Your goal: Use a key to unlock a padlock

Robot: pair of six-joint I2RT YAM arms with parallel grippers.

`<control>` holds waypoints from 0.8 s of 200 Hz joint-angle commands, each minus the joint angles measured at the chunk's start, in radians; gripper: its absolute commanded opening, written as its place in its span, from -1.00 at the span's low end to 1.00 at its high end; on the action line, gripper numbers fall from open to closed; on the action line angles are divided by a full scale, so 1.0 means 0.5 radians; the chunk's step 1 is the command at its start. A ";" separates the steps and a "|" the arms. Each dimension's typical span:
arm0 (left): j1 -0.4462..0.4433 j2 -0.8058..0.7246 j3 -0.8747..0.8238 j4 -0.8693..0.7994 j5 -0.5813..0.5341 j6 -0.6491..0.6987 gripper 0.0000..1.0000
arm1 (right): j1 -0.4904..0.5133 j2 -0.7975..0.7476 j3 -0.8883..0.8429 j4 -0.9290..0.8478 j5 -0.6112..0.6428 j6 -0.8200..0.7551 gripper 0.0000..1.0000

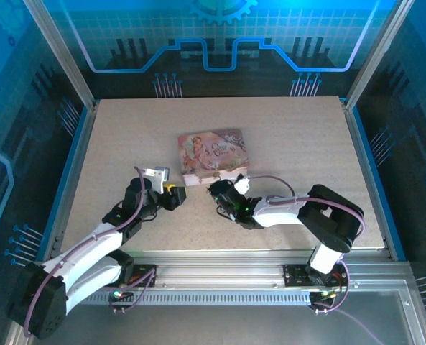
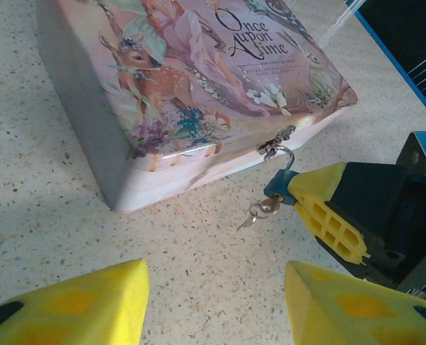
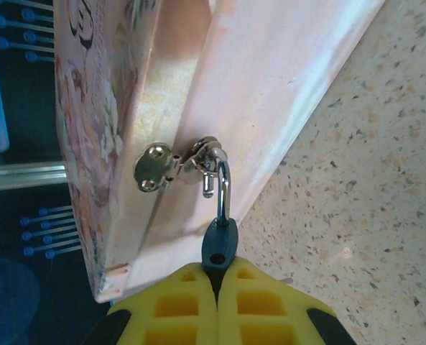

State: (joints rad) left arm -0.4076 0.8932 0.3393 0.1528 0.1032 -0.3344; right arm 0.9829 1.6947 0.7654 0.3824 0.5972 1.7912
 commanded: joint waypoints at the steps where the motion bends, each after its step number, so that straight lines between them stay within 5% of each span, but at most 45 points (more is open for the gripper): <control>1: 0.023 -0.049 -0.030 -0.036 0.054 0.032 0.07 | 0.057 0.033 0.100 -0.111 0.389 0.204 -1.00; 43: 0.024 -0.077 -0.042 -0.057 0.060 0.039 0.07 | 0.078 0.128 0.217 -0.264 0.529 0.314 -1.00; 94: 0.027 -0.149 -0.036 -0.132 0.034 0.079 0.07 | 0.030 0.148 0.321 -0.664 0.357 0.383 -1.00; 124: 0.035 -0.179 -0.034 -0.170 0.027 0.092 0.07 | 0.011 0.061 0.110 -0.598 0.327 0.341 -1.00; 160: 0.037 -0.181 -0.034 -0.173 0.018 0.092 0.08 | -0.097 0.018 -0.171 -0.047 0.191 0.092 -1.00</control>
State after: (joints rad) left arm -0.3996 0.8158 0.3374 0.0868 0.1104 -0.3115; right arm 0.9798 1.7203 0.7532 0.2153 0.7273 1.9209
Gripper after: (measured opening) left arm 0.538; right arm 0.042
